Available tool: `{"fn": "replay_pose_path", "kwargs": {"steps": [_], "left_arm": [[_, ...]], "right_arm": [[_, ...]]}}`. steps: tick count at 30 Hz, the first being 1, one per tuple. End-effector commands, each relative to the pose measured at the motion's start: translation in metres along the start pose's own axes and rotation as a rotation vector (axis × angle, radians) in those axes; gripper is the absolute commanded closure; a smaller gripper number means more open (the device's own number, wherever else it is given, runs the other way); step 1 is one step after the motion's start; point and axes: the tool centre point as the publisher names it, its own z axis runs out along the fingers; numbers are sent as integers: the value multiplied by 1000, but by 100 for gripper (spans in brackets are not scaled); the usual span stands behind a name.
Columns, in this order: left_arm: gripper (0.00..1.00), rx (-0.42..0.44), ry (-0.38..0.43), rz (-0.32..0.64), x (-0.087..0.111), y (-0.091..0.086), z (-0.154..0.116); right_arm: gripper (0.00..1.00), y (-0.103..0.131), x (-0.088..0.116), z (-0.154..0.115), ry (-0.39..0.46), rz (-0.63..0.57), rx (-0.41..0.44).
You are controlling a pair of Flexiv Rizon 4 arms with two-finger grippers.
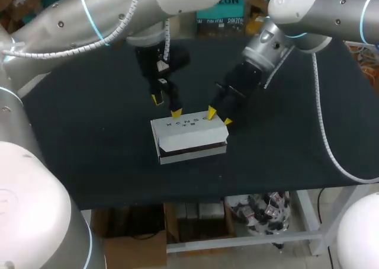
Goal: Assemble the packaging by folding the flat box into shape, placing the metal phone stand inside, and closing the box properly
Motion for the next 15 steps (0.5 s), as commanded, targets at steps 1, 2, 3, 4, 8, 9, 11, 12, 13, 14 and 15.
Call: {"fn": "replay_pose_path", "kwargs": {"steps": [1, 2, 3, 4, 8, 9, 11, 12, 13, 14, 15], "left_arm": [[0, -39, -90, 37, 3, -8, 1], [0, -39, -90, 37, 3, -8, 1], [0, -39, -90, 37, 3, -8, 1], [0, -39, -90, 37, 3, -8, 1], [0, 7, -152, 165, 4, -4, 7], [0, 19, -154, 179, 4, -2, 8], [0, 26, -192, 210, 4, 0, 13], [0, 35, -186, 219, 4, 0, 14], [0, 34, -206, 233, 4, 1, 17], [0, 36, -207, 229, 4, 1, 18], [0, 39, -219, 242, 4, 1, 19]], "right_arm": [[54, 1, 1, 0, -2, 1, 3], [54, 1, 1, 0, -2, 1, 3], [54, 1, 1, 0, -2, 1, 3], [54, 1, 1, 0, -2, 1, 3], [53, 1, 1, 0, -2, 1, 3], [53, 1, 1, 0, -2, 1, 3], [53, 1, 1, 0, -2, 1, 3], [53, 1, 1, 0, -2, 1, 3], [53, 1, 1, 0, -2, 1, 3], [53, 1, 1, 0, -2, 1, 3], [53, 1, 1, 0, -2, 1, 3]]}}
